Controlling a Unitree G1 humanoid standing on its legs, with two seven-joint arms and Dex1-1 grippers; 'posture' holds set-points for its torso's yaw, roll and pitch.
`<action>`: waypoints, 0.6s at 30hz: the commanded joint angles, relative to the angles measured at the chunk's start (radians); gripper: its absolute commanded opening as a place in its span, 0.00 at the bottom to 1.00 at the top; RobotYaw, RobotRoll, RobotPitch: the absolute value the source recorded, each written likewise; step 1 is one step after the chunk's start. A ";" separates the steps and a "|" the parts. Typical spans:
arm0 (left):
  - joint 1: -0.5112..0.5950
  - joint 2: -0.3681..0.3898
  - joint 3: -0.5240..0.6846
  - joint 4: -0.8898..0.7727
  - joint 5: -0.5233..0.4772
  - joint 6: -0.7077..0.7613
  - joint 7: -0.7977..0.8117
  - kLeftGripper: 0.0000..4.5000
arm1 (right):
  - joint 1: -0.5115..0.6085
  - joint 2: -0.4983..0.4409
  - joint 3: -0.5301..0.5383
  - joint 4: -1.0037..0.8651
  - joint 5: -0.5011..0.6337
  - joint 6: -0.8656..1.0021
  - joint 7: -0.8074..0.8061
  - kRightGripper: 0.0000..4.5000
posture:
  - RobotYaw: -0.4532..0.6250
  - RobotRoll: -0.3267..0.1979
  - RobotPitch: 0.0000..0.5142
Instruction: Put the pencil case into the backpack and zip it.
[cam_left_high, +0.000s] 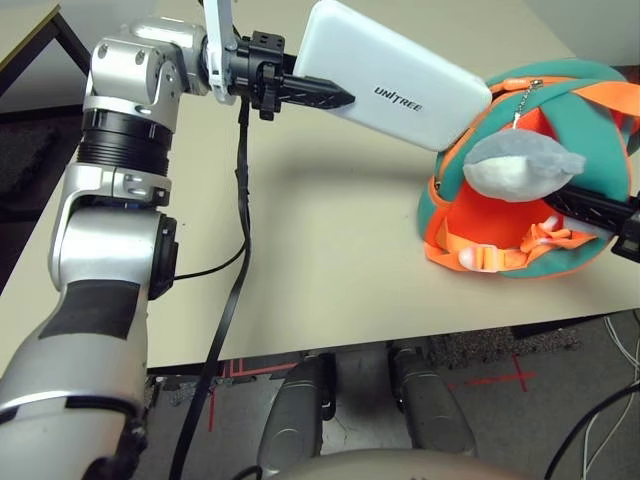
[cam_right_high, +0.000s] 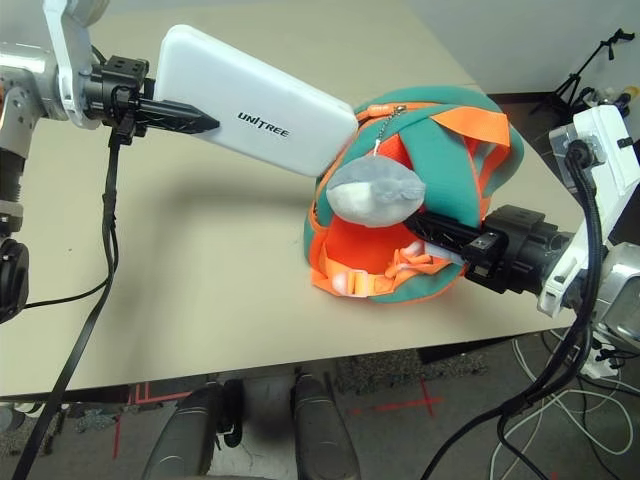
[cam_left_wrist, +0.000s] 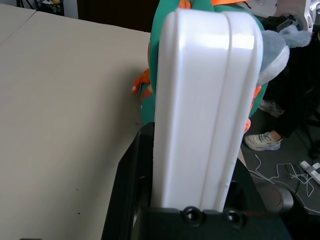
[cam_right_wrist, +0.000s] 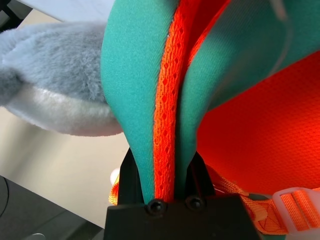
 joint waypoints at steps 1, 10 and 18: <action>0.006 -0.013 -0.001 -0.002 0.022 -0.003 0.013 0.32 | 0.016 -0.003 -0.019 -0.028 0.023 0.006 0.002 0.03 | 0.30 0.62 0.36; 0.015 -0.107 -0.071 -0.090 0.017 0.045 -0.042 0.32 | 0.016 0.005 -0.005 -0.034 0.019 -0.010 0.004 0.03 | 0.30 0.62 0.35; -0.033 -0.170 -0.211 -0.071 0.018 0.010 -0.087 0.32 | -0.001 0.019 0.029 -0.033 -0.012 -0.022 0.027 0.03 | 0.32 0.62 0.32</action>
